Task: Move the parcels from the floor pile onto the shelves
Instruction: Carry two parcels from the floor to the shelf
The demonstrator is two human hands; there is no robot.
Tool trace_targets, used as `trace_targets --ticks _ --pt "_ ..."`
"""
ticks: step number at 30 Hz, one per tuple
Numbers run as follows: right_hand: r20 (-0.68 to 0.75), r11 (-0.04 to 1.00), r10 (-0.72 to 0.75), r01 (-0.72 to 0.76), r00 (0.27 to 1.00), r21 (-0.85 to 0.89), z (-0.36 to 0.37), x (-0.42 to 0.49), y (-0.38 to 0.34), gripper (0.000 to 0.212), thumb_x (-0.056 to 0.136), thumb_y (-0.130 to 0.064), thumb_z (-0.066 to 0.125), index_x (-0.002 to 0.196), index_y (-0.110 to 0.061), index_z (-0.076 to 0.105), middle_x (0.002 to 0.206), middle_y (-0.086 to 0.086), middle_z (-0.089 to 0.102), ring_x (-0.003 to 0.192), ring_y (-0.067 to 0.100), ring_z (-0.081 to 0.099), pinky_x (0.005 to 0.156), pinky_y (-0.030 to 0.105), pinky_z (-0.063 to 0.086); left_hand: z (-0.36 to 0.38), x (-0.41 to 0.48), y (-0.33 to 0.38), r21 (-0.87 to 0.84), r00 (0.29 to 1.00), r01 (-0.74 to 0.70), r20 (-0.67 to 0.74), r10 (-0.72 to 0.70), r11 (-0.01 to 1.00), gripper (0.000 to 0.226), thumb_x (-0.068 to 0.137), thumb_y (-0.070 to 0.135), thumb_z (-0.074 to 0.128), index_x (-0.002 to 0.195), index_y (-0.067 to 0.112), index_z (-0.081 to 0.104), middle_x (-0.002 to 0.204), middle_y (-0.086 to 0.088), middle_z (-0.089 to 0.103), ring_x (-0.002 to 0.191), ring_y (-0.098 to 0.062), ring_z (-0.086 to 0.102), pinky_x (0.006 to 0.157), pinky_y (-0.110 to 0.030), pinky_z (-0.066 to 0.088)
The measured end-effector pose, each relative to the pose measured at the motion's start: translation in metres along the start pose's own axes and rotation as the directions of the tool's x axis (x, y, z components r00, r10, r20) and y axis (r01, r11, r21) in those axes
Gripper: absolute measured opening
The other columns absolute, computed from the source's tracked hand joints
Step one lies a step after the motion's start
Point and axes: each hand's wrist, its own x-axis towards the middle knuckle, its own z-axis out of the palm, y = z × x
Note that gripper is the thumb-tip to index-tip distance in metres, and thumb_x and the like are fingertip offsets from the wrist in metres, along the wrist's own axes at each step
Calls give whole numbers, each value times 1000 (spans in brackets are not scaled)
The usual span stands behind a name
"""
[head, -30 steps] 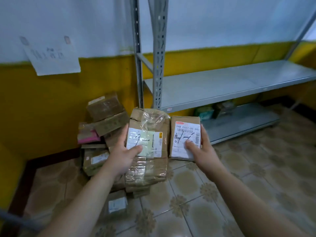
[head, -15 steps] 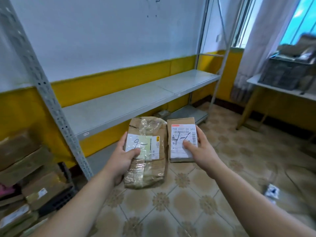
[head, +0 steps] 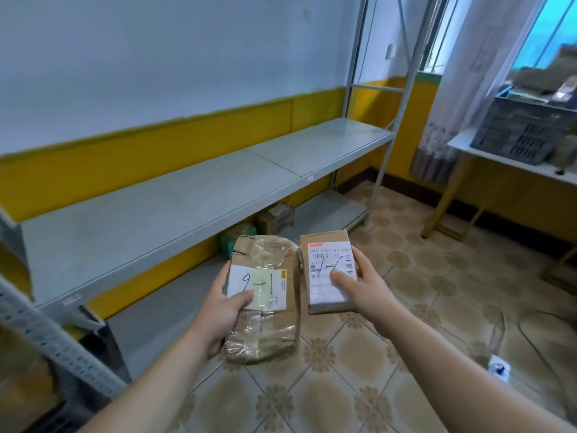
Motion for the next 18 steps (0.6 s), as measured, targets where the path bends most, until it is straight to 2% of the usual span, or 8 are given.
trace_targets --ticks 3,7,11,14,16,18 --pt "5 999 36 -36 999 -9 -5 47 -5 65 93 -27 65 147 -40 32 109 -12 71 88 5 72 86 38 59 9 52 0 34 999 43 1 -43 999 72 90 -5 58 146 34 35 115 -9 69 97 -30 70 78 -50 58" --pt "21 998 61 -61 998 -34 -13 106 -13 64 93 -27 65 147 -39 33 107 -17 69 88 3 70 75 26 56 24 105 4 17 994 109 -25 -108 994 71 91 -5 58 146 35 35 114 -11 68 93 -30 71 66 -44 59" --pt "75 994 96 -92 992 -65 -15 177 -6 63 92 -29 66 146 -38 34 107 -18 68 91 7 71 84 36 58 39 151 -4 19 988 125 -90 -123 992 66 91 -5 56 139 37 39 107 -4 69 92 -26 70 66 -38 58" --pt "163 988 128 -112 978 -108 -16 237 6 66 92 -30 66 148 -36 31 110 -14 68 90 9 72 85 39 59 52 183 -17 42 981 124 -158 -116 991 59 91 -6 55 128 38 44 105 0 69 88 -19 69 61 -29 56" --pt "248 979 154 -112 957 -173 -17 281 17 68 92 -33 67 149 -36 31 114 -12 68 92 10 71 88 40 58 62 206 -28 12 960 145 -244 -137 989 61 92 -5 55 130 40 40 104 5 67 86 -14 67 57 -22 54" --pt "295 975 167 -114 941 -190 -18 309 23 67 91 -34 67 148 -37 33 115 -12 68 95 11 70 90 42 57 68 217 -34 -13 945 155 -288 -153 988 63 92 -5 55 132 40 39 105 6 66 86 -12 67 58 -21 53"
